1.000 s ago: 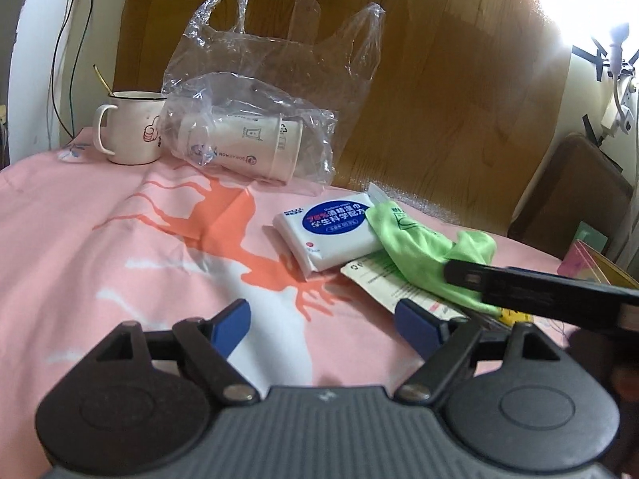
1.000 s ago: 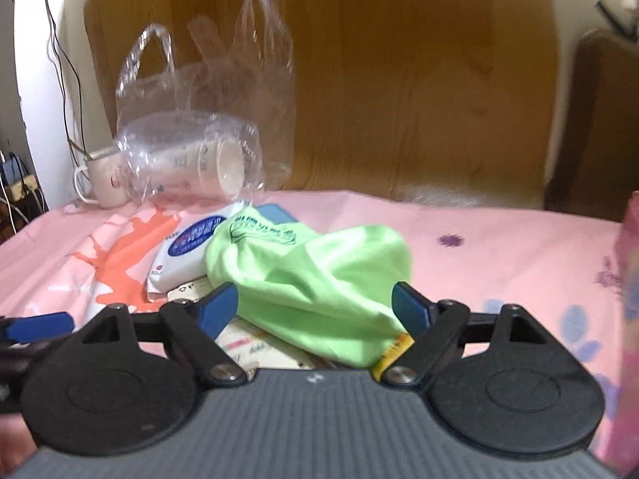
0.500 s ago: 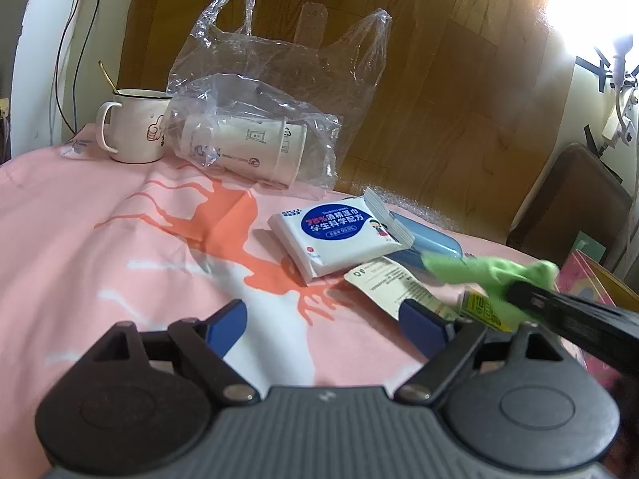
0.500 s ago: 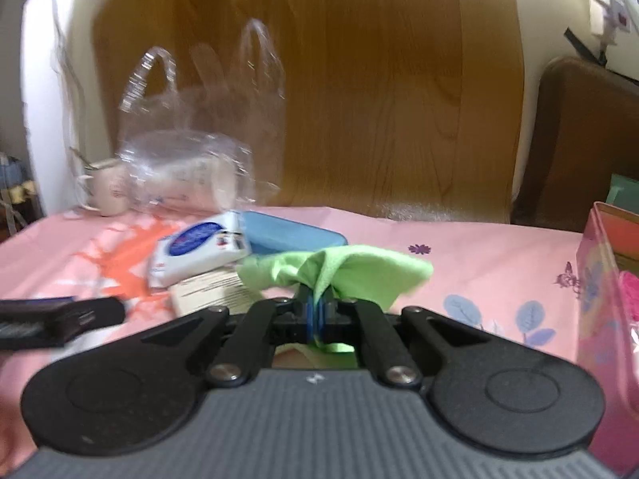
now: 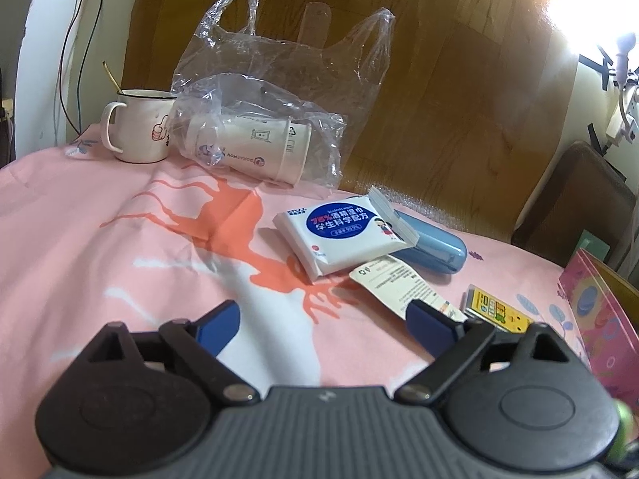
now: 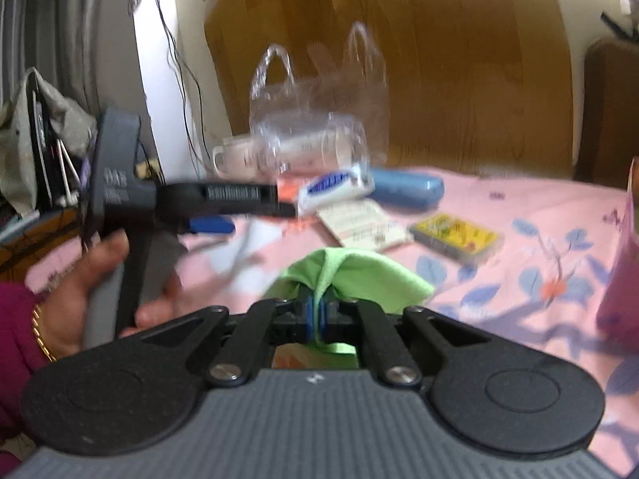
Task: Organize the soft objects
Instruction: 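Move the right tool to the green cloth and grasp it, then lift the green cloth with the right tool toward the left tool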
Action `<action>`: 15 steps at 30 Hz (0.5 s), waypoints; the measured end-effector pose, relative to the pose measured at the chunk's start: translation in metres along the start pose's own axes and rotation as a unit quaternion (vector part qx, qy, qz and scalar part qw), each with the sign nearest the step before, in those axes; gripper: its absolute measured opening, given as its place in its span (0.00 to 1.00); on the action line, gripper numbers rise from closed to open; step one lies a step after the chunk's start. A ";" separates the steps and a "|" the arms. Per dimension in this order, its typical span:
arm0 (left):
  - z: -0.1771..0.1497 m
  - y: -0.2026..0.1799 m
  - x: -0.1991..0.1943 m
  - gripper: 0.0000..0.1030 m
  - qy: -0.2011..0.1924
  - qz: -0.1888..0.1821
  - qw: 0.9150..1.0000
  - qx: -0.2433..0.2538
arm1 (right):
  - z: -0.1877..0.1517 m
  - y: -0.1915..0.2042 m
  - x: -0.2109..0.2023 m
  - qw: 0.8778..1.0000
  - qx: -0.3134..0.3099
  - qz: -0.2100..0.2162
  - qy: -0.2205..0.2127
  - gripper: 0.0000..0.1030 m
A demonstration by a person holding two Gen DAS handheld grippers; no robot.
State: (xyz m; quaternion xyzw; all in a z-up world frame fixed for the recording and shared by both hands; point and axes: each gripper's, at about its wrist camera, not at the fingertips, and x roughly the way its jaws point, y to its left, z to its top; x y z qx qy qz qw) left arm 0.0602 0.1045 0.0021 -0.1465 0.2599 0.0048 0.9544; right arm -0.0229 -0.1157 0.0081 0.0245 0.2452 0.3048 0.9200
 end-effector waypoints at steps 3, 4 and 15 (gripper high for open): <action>0.000 -0.001 0.000 0.92 0.002 0.001 1.000 0.005 | -0.008 -0.007 0.018 0.998 0.024 -0.016 0.052 0.09; -0.001 -0.002 0.000 0.93 0.002 0.001 1.000 0.006 | -0.006 -0.009 0.017 0.998 0.031 -0.014 0.045 0.11; 0.000 -0.002 0.001 0.95 0.005 -0.004 1.000 0.010 | -0.009 -0.004 0.016 0.999 0.013 -0.008 0.042 0.64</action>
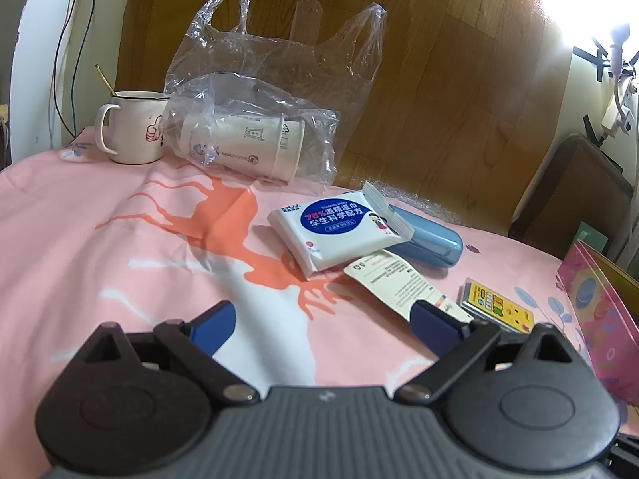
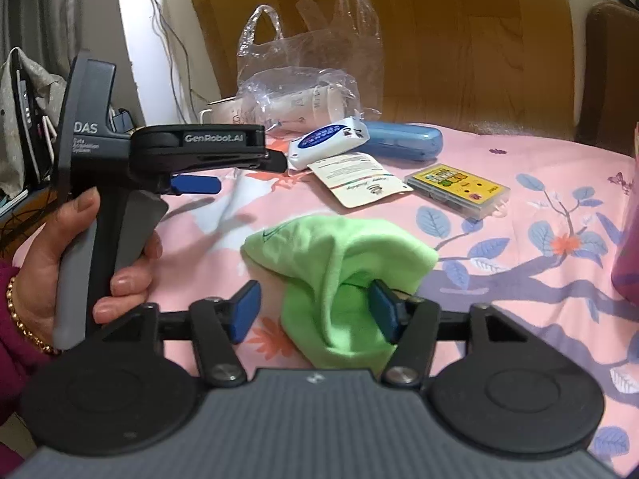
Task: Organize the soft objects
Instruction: 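Lift the green cloth with the right tool toward the left tool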
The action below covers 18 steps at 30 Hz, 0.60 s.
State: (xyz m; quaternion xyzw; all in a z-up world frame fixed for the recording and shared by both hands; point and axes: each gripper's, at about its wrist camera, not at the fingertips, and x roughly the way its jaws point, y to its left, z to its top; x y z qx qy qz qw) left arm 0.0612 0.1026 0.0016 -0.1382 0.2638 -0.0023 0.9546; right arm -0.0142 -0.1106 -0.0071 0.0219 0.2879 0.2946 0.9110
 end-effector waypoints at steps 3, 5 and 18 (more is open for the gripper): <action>0.000 -0.001 0.000 0.97 0.000 0.000 1.000 0.003 | 0.000 -0.006 -0.001 1.000 0.018 0.004 -0.004 0.65; -0.001 -0.002 -0.001 0.97 0.000 -0.001 1.000 0.005 | 0.000 -0.007 -0.003 1.000 0.025 0.001 -0.007 0.65; -0.013 -0.007 -0.014 0.98 0.030 -0.059 0.998 0.005 | 0.000 -0.004 -0.001 1.000 0.016 -0.010 -0.003 0.65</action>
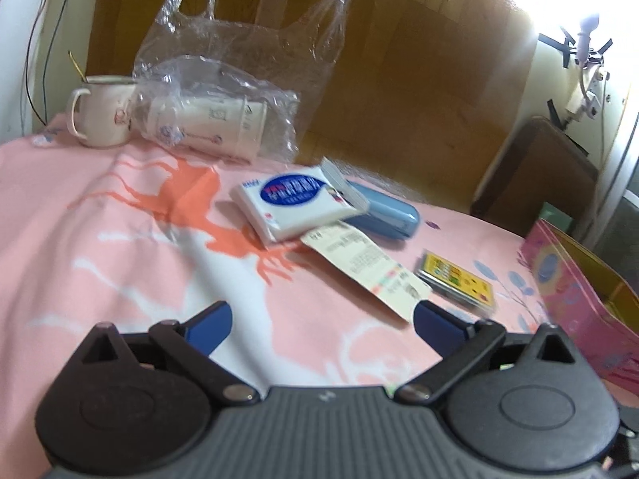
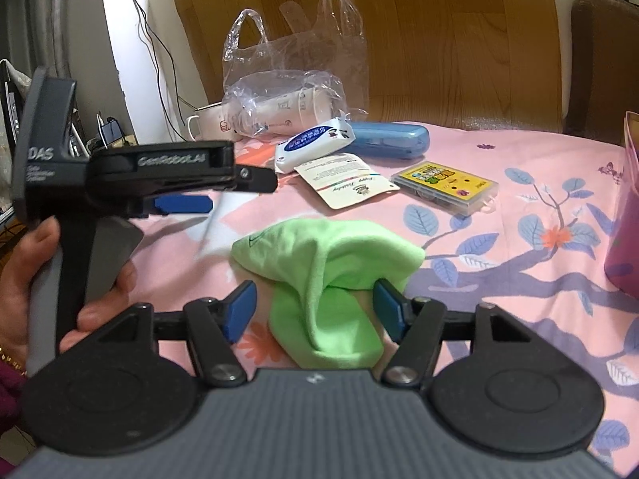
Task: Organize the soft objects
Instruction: 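Lift the green cloth with the right tool toward the left tool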
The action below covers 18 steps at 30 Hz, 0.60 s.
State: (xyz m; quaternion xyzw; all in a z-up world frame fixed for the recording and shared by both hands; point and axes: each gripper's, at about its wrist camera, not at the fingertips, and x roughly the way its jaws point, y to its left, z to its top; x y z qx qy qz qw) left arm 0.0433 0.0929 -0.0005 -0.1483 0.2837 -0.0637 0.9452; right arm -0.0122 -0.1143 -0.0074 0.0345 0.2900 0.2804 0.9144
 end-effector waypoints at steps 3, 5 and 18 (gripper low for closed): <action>-0.007 -0.002 -0.004 0.98 0.012 -0.020 1.000 -0.008 | -0.001 0.001 0.000 1.000 -0.001 -0.001 -0.001 0.65; -0.010 -0.006 -0.008 0.99 0.009 -0.026 1.000 -0.002 | -0.001 0.002 -0.001 1.000 -0.004 -0.003 -0.001 0.65; -0.016 -0.012 -0.012 0.98 0.025 -0.061 0.998 -0.011 | -0.013 0.039 -0.006 0.993 -0.117 0.012 0.002 0.08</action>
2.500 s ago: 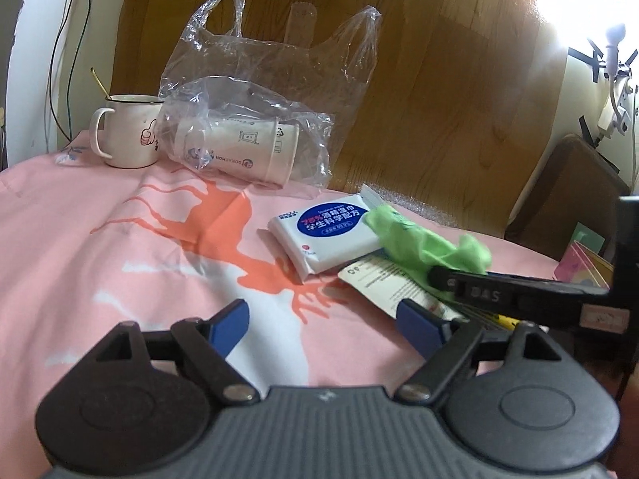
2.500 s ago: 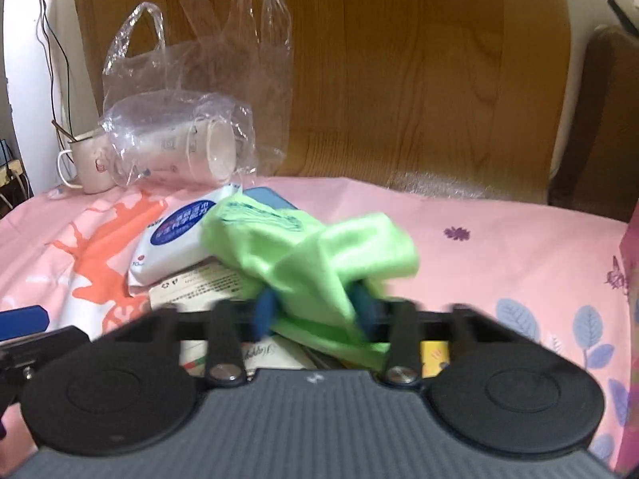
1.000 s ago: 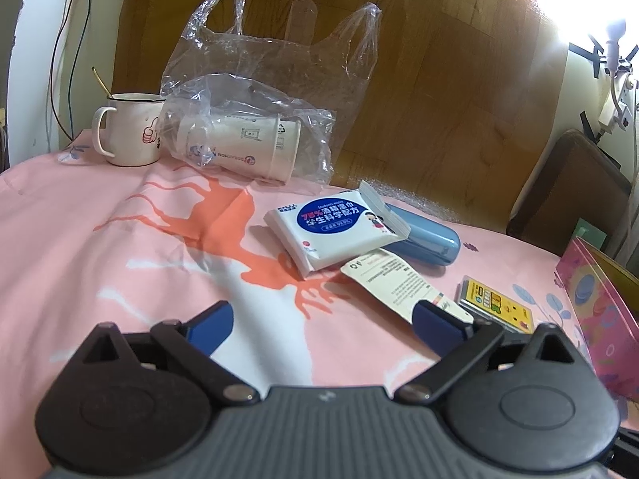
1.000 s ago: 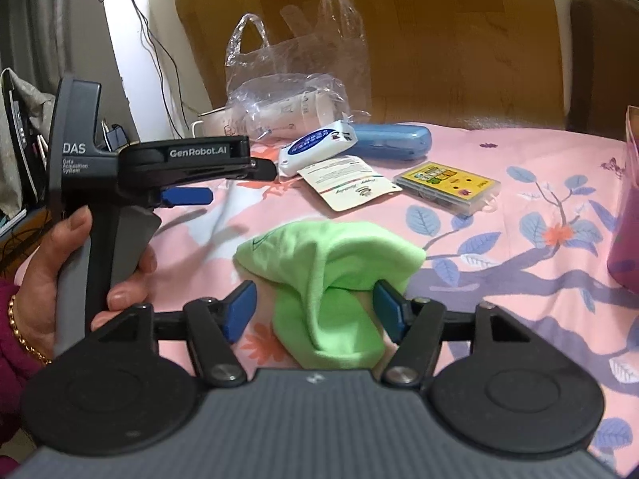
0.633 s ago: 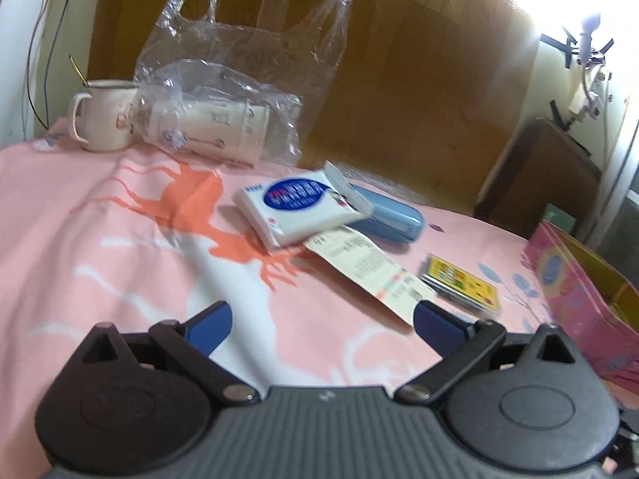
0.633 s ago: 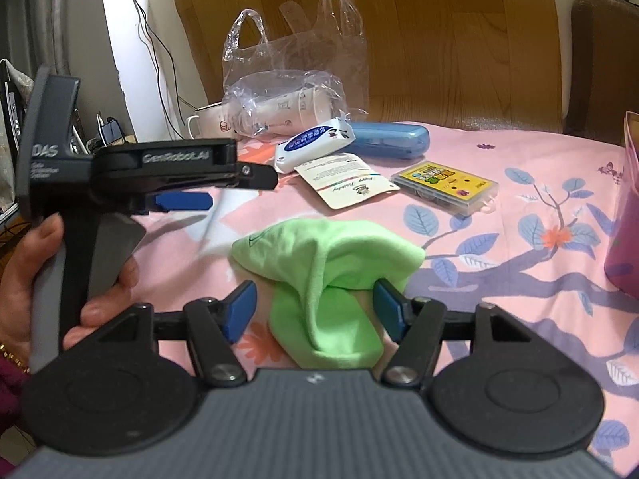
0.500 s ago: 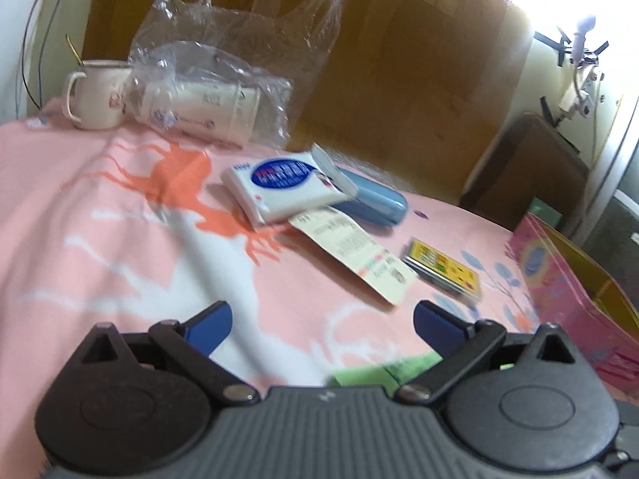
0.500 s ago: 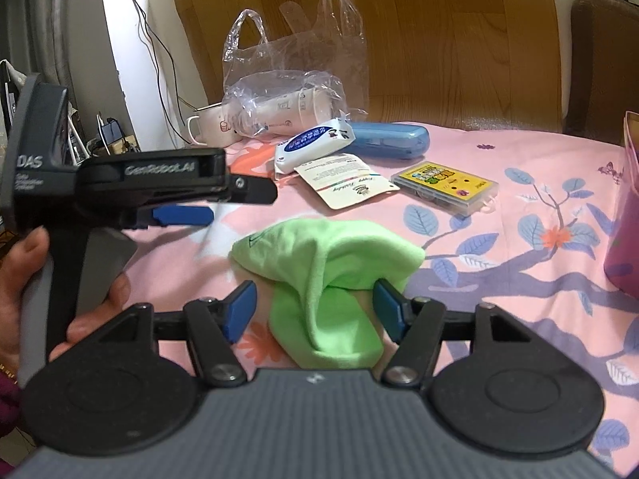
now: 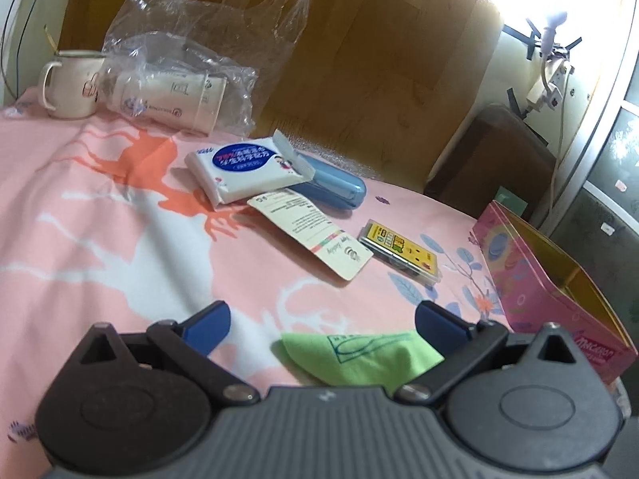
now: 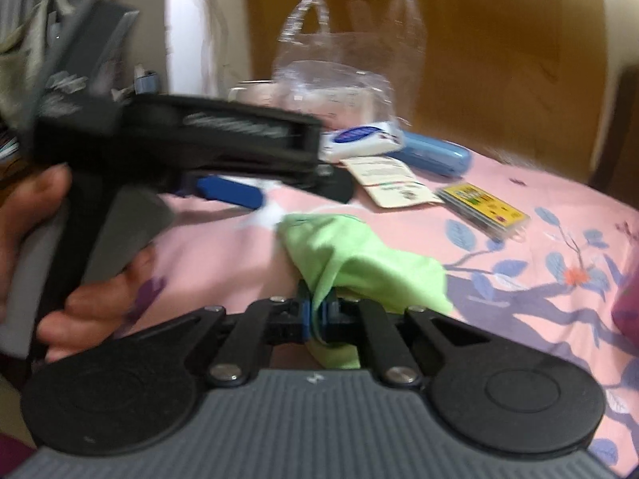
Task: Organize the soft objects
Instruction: 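Lift the green cloth with the right tool toward the left tool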
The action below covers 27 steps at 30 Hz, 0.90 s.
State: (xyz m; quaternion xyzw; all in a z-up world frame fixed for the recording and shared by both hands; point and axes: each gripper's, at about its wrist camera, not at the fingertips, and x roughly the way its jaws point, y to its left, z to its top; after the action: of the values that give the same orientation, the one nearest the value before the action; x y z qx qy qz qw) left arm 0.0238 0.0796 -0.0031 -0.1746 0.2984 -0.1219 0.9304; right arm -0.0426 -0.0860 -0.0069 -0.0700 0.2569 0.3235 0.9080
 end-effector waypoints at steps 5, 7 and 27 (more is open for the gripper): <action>-0.001 0.005 -0.004 0.98 0.011 -0.013 1.000 -0.015 | -0.004 0.009 -0.012 0.999 -0.024 0.027 -0.031 0.10; -0.003 0.011 -0.012 0.99 0.015 -0.025 0.999 -0.028 | -0.004 0.006 -0.018 0.999 -0.014 0.026 -0.040 0.25; -0.013 0.007 -0.036 1.00 0.061 -0.057 0.997 0.002 | -0.014 -0.018 -0.034 0.998 0.060 0.003 -0.036 0.65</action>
State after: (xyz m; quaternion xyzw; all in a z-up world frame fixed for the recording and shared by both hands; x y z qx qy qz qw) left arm -0.0122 0.0944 0.0028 -0.1818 0.3439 -0.1852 0.9024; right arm -0.0597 -0.1231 -0.0017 -0.0030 0.2429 0.3127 0.9183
